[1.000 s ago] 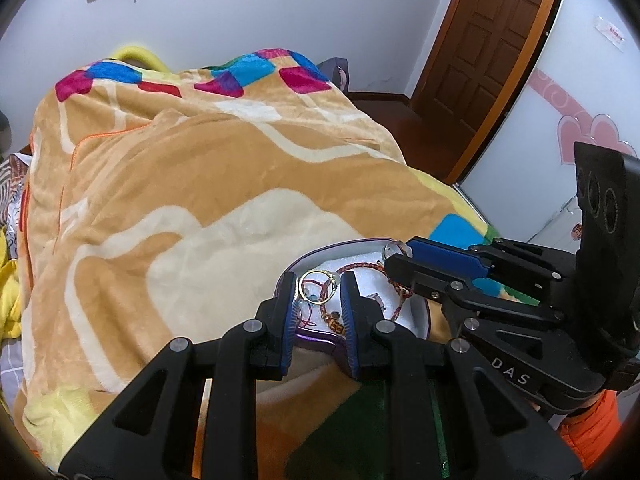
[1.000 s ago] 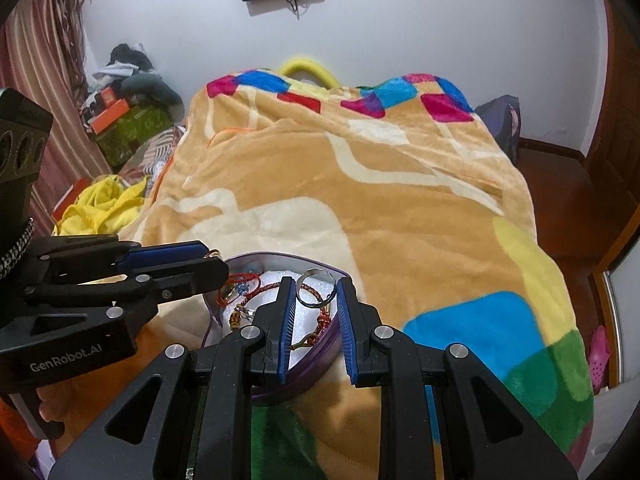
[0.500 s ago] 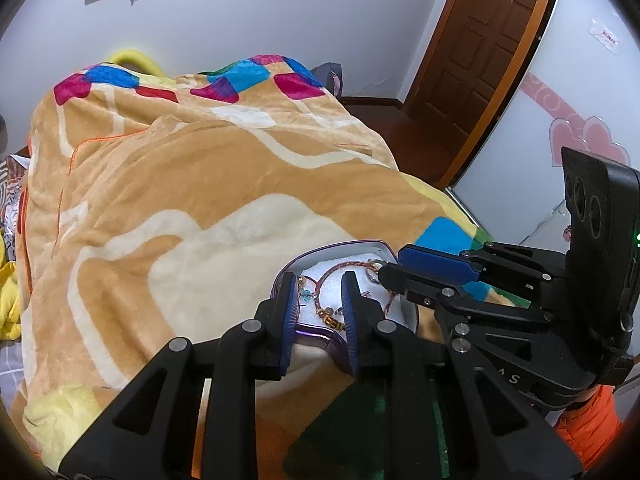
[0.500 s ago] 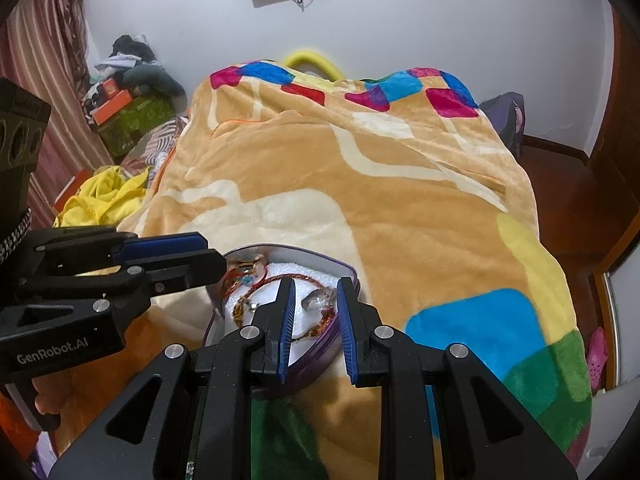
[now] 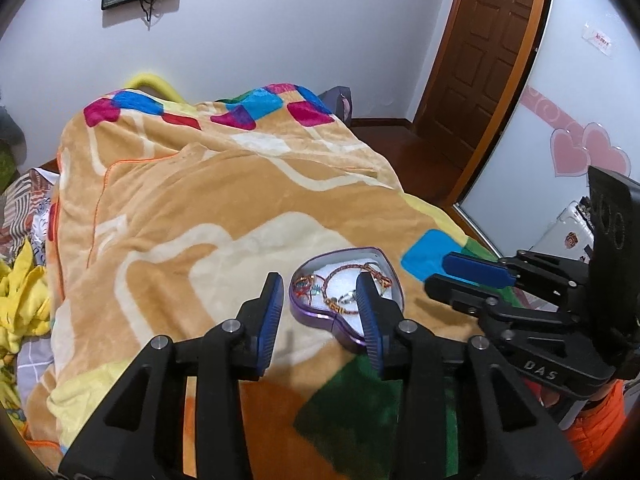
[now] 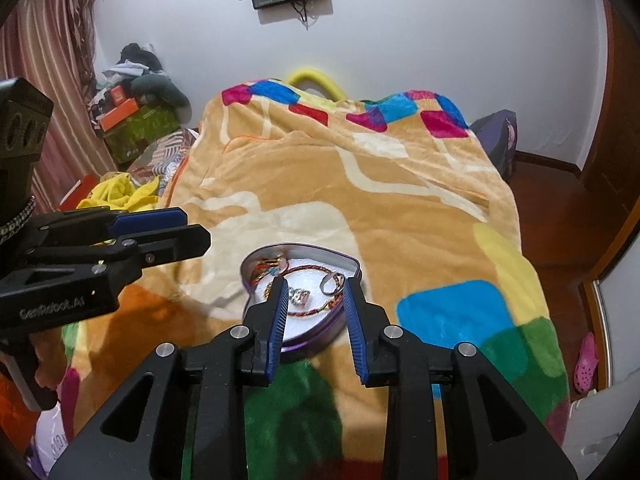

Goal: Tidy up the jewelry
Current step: 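Lift both grippers out of the tin and move back to the blanket, then grasp a small silver earring with the left gripper while the right gripper grasps a small ring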

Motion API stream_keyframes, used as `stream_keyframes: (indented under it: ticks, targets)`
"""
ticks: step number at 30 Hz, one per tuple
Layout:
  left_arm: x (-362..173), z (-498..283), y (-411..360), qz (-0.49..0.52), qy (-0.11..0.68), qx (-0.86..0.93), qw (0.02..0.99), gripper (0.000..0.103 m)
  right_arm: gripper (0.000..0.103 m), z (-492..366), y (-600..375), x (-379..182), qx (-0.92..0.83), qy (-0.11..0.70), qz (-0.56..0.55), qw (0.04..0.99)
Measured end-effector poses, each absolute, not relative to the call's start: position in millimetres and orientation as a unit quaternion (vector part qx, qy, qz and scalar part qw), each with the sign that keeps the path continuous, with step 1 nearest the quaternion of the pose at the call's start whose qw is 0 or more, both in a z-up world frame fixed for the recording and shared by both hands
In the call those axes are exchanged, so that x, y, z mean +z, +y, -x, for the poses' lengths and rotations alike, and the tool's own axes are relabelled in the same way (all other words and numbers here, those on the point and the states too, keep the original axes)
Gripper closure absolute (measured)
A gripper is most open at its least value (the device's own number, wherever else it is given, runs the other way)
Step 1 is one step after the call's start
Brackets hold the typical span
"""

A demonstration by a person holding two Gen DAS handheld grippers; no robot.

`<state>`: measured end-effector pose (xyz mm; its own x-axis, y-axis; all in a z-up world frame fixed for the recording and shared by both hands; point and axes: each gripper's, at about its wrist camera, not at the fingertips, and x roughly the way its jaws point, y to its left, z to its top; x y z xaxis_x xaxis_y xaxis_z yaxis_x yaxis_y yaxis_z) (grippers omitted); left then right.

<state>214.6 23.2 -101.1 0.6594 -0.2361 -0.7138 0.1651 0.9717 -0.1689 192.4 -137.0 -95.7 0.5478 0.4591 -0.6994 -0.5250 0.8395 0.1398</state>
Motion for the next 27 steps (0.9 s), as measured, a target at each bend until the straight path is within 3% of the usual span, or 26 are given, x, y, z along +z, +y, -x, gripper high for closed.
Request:
stream_keyframes:
  ticks: [10,27]
  targets:
    - [-103,-169,27,0.030,0.408,-0.101,0.907,0.066,0.077,-152,-145,-95,0.285,0.384,0.052,0.877]
    - [-156,-137,14,0.047,0.468,-0.132,0.873,0.066,0.077,-126,-137,-152,0.281,0.453,0.060,0.844]
